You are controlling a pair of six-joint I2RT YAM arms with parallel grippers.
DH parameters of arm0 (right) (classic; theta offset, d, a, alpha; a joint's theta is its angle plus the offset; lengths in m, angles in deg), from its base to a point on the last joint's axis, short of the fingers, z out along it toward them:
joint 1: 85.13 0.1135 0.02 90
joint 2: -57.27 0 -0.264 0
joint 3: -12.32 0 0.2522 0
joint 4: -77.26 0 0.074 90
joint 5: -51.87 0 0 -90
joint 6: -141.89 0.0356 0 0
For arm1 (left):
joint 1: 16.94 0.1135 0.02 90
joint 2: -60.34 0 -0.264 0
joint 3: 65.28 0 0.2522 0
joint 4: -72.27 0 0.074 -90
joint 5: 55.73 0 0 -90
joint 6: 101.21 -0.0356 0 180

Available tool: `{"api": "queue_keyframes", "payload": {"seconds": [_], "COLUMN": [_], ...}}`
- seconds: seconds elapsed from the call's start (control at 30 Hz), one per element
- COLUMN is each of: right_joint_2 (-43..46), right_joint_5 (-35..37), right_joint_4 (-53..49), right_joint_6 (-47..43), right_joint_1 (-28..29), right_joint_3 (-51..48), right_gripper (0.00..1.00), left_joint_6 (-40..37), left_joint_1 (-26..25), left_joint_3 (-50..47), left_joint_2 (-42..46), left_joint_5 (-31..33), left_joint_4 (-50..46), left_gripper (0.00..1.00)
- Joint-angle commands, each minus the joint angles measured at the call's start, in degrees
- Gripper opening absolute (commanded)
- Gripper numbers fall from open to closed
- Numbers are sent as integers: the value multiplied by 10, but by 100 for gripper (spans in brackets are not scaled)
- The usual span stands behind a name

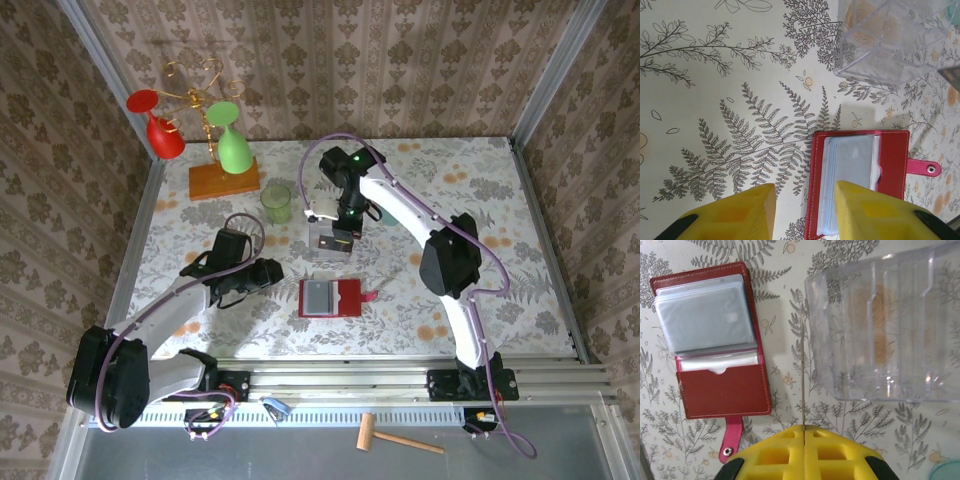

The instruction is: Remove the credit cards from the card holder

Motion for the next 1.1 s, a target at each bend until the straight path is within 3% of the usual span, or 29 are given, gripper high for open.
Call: {"api": "queue_keyframes", "payload": {"seconds": [0.0,0.43,1.07], "right_joint_2": [-32,-137,-191], "right_joint_5": [-6,-27,-50], "right_joint_4": [-55,-101,-113], "right_joint_6": [-21,-50,-58], "right_joint_1": [-4,-15,-19], "right_joint_3": [52,210,200], "right_gripper": [0,0,0], "left_joint_6": [-7,1,7], "left_joint_1": [6,10,20], "left_joint_3": [9,-3,-19], "left_joint_2": [18,54,75], "left_joint_5": [9,20,22], "left_joint_4": [-12,-31,-37], "left_gripper": [36,36,36]}}
